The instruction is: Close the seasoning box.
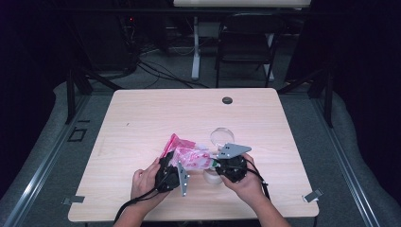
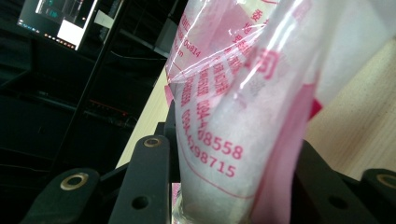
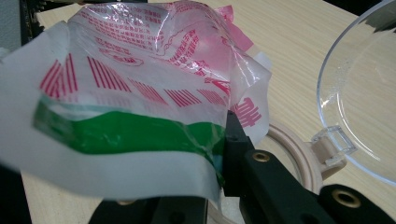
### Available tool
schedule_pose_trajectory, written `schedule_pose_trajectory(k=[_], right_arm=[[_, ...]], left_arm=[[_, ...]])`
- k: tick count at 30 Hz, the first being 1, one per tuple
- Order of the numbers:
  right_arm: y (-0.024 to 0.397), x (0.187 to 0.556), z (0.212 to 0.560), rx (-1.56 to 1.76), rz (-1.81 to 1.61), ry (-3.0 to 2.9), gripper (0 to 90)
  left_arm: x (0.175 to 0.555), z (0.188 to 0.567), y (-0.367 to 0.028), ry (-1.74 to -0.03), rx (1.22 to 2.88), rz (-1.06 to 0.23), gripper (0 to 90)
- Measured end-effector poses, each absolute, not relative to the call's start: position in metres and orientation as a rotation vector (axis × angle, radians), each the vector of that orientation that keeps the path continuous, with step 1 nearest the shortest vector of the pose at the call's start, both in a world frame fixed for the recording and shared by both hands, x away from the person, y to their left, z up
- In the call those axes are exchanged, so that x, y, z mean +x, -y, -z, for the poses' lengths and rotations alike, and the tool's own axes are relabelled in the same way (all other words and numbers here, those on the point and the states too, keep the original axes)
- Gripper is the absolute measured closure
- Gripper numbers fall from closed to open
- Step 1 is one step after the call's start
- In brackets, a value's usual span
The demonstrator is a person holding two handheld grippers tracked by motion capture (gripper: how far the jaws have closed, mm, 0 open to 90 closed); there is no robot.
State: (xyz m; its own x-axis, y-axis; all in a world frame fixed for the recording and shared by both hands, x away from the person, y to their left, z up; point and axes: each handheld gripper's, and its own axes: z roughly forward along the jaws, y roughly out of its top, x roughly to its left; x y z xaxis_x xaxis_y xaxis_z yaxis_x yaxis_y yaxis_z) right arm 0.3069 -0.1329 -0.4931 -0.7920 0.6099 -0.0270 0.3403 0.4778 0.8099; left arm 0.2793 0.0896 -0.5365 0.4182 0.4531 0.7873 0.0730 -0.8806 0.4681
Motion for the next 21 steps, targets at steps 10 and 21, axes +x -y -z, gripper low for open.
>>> schedule_pose_trajectory(k=[10, 21], right_arm=[[0.1370, 0.3071, 0.4897, 0.815, -1.279, -2.379, 72.5], [0.1391, 0.3082, 0.4899, 0.835, -1.284, -2.341, 55.1]], left_arm=[[0.2828, 0.5401, -0.0915, -0.458, 2.337, -1.433, 70.8], [0.2849, 0.5408, -0.0947, -0.464, 2.380, -1.403, 71.7]])
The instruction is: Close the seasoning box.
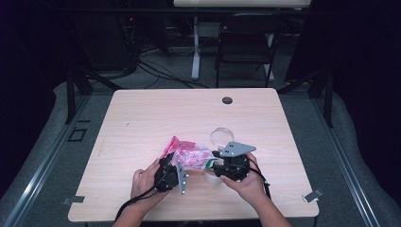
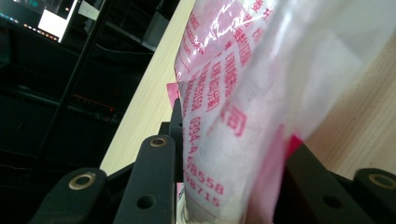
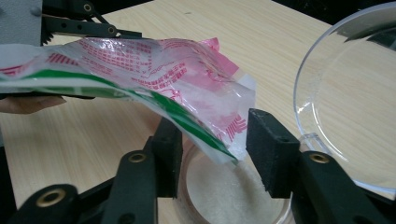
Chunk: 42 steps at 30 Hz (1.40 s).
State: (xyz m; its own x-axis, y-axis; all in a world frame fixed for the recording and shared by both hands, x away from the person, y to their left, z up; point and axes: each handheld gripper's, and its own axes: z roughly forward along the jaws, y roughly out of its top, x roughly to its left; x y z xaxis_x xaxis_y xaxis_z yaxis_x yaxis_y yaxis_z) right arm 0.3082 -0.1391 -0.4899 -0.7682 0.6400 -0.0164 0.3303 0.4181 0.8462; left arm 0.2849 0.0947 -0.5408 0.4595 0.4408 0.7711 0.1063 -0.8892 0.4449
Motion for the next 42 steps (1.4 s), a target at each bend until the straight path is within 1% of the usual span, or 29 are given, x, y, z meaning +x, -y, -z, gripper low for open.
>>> schedule_pose_trajectory(k=[1, 2, 3, 7, 13, 14, 17, 30, 42], right_arm=[[0.139, 0.308, 0.490, 0.840, -1.284, -2.334, 54.3], [0.140, 0.308, 0.490, 0.844, -1.289, -2.330, 54.0], [0.140, 0.308, 0.490, 0.845, -1.295, -2.329, 53.4], [0.142, 0.309, 0.489, 0.857, -1.313, -2.316, 50.8], [0.145, 0.308, 0.489, 0.867, -1.317, -2.308, 50.3], [0.145, 0.308, 0.489, 0.868, -1.319, -2.304, 50.1], [0.146, 0.308, 0.488, 0.865, -1.320, -2.296, 49.9], [0.150, 0.308, 0.486, 0.869, -1.332, -2.288, 49.1], [0.154, 0.309, 0.484, 0.894, -1.360, -2.264, 48.5]], left_arm=[[0.285, 0.541, -0.095, -0.468, 2.381, -1.395, 71.7], [0.286, 0.543, -0.094, -0.484, 2.348, -1.370, 71.7], [0.286, 0.542, -0.095, -0.478, 2.367, -1.375, 71.7], [0.287, 0.544, -0.095, -0.492, 2.358, -1.357, 71.7], [0.289, 0.545, -0.096, -0.508, 2.349, -1.313, 71.7], [0.290, 0.548, -0.095, -0.537, 2.311, -1.284, 71.7], [0.291, 0.548, -0.097, -0.574, 2.325, -1.204, 71.7], [0.305, 0.558, -0.102, -0.696, 2.337, -0.955, 72.4], [0.315, 0.560, -0.112, -0.791, 2.278, -0.819, 74.2]])
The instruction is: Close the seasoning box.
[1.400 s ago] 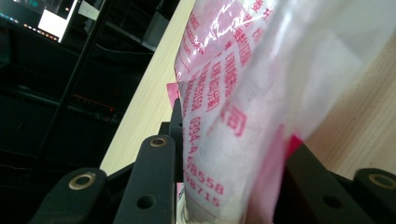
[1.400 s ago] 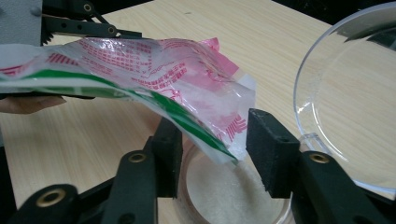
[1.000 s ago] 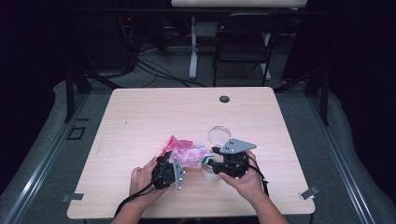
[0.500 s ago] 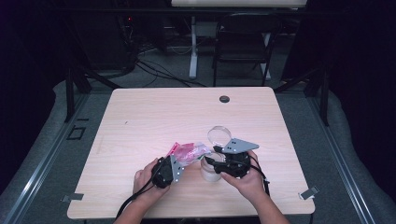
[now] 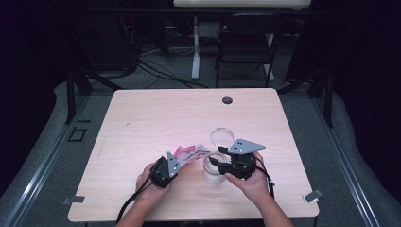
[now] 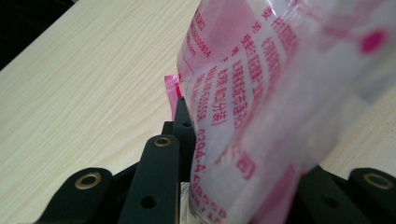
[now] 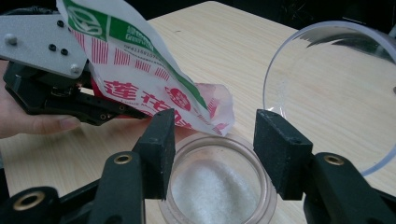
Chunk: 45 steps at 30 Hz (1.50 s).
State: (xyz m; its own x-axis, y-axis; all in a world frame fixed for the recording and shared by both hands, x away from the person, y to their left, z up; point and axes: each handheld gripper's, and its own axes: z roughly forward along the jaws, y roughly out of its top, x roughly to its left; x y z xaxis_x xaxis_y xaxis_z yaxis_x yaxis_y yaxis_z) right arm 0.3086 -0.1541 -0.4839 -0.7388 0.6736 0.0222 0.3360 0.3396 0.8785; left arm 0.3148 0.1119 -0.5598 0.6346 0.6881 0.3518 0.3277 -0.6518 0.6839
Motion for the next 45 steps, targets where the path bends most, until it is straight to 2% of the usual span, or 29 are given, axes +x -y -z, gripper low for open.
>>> schedule_pose_trajectory(k=[8, 19, 30, 45], right_arm=[[0.157, 0.309, 0.482, 0.902, -1.388, -2.244, 48.4], [0.159, 0.309, 0.482, 0.924, -1.392, -2.226, 48.5], [0.160, 0.312, 0.480, 0.937, -1.421, -2.211, 47.2], [0.152, 0.318, 0.481, 0.925, -1.417, -2.245, 48.0]], left_arm=[[0.321, 0.559, -0.123, -0.877, 2.202, -0.708, 74.6], [0.334, 0.552, -0.158, -1.071, 1.978, -0.530, 75.5], [0.334, 0.538, -0.208, -1.249, 1.798, -0.602, 75.6], [0.332, 0.544, -0.253, -1.439, 1.757, -0.736, 75.4]])
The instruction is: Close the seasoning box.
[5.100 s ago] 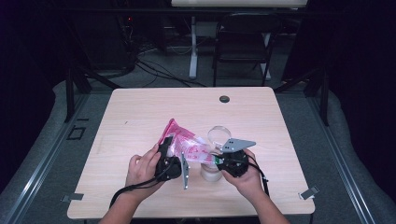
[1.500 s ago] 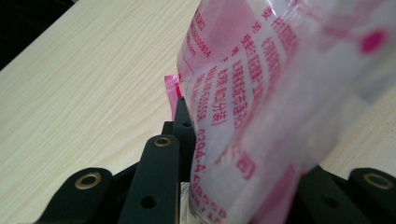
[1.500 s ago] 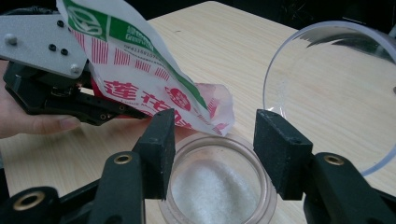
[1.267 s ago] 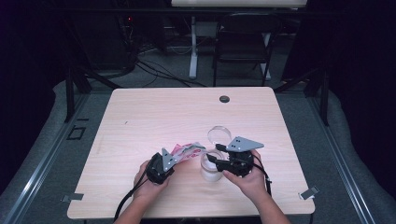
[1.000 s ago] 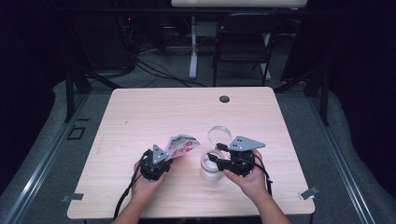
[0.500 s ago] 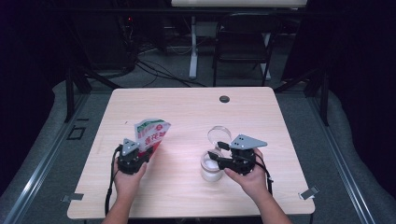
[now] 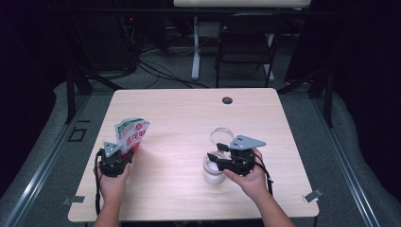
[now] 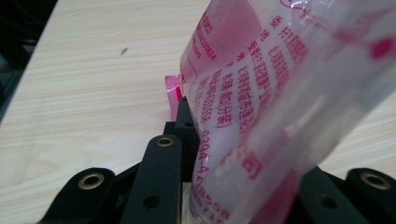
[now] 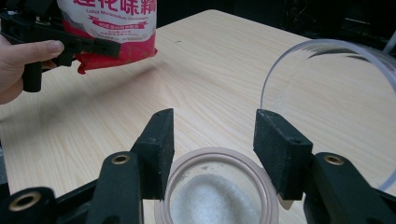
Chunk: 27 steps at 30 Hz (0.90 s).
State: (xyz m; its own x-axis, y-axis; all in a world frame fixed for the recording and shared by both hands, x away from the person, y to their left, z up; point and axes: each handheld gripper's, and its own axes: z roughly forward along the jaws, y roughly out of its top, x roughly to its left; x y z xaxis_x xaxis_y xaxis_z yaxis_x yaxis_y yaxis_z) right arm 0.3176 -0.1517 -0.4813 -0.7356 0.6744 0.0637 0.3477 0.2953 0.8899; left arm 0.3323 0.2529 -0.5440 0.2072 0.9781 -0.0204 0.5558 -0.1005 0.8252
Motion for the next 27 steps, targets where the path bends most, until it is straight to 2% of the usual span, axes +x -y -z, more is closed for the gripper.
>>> schedule_pose_trajectory(k=[14, 19, 22, 26, 27], right_arm=[[0.148, 0.321, 0.482, 0.915, -1.415, -2.253, 48.5], [0.148, 0.322, 0.482, 0.916, -1.409, -2.254, 48.7], [0.148, 0.322, 0.482, 0.916, -1.407, -2.254, 48.6], [0.148, 0.322, 0.483, 0.918, -1.409, -2.249, 48.5], [0.149, 0.322, 0.482, 0.916, -1.403, -2.253, 48.5]], left_arm=[[0.335, 0.556, -0.270, -1.567, 1.748, -0.702, 74.6], [0.334, 0.557, -0.269, -1.582, 1.736, -0.695, 70.8], [0.332, 0.556, -0.270, -1.586, 1.708, -0.703, 63.8], [0.328, 0.553, -0.270, -1.575, 1.655, -0.724, 42.4], [0.328, 0.553, -0.269, -1.574, 1.649, -0.735, 39.3]])
